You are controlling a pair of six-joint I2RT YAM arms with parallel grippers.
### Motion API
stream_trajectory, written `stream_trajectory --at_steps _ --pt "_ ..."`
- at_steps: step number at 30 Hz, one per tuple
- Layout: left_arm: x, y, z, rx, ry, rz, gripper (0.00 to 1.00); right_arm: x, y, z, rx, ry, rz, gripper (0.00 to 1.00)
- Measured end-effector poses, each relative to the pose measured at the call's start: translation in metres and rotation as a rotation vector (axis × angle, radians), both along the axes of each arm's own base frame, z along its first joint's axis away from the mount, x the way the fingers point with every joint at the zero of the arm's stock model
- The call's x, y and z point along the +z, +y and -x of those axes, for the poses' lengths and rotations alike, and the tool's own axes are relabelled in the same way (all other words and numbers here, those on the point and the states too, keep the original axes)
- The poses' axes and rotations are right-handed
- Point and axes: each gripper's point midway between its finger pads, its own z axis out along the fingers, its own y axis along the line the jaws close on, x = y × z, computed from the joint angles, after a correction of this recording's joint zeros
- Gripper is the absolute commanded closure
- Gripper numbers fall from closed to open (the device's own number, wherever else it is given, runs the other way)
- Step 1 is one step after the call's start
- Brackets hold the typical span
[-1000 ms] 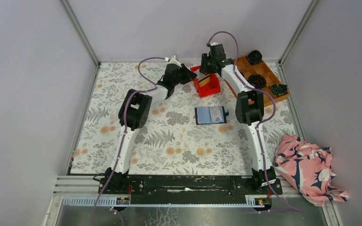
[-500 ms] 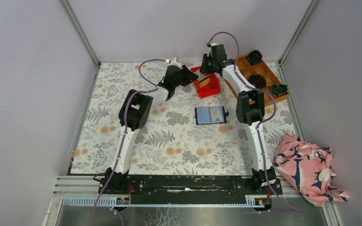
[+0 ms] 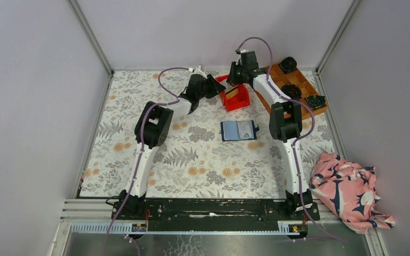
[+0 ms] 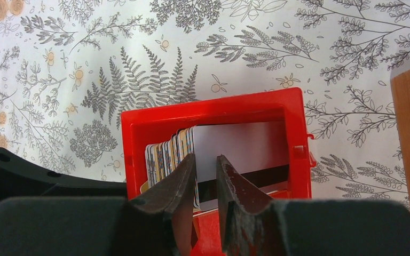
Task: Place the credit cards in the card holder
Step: Pick up the credit card from the storage box.
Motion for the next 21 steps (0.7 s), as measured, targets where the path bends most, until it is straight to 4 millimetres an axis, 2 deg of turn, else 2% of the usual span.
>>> stream_trajectory --at_steps 21 --pt "0.0 0.0 0.003 -0.002 0.019 -0.008 0.55 0.007 0.001 0.013 0.013 0.03 -0.016 0.75"
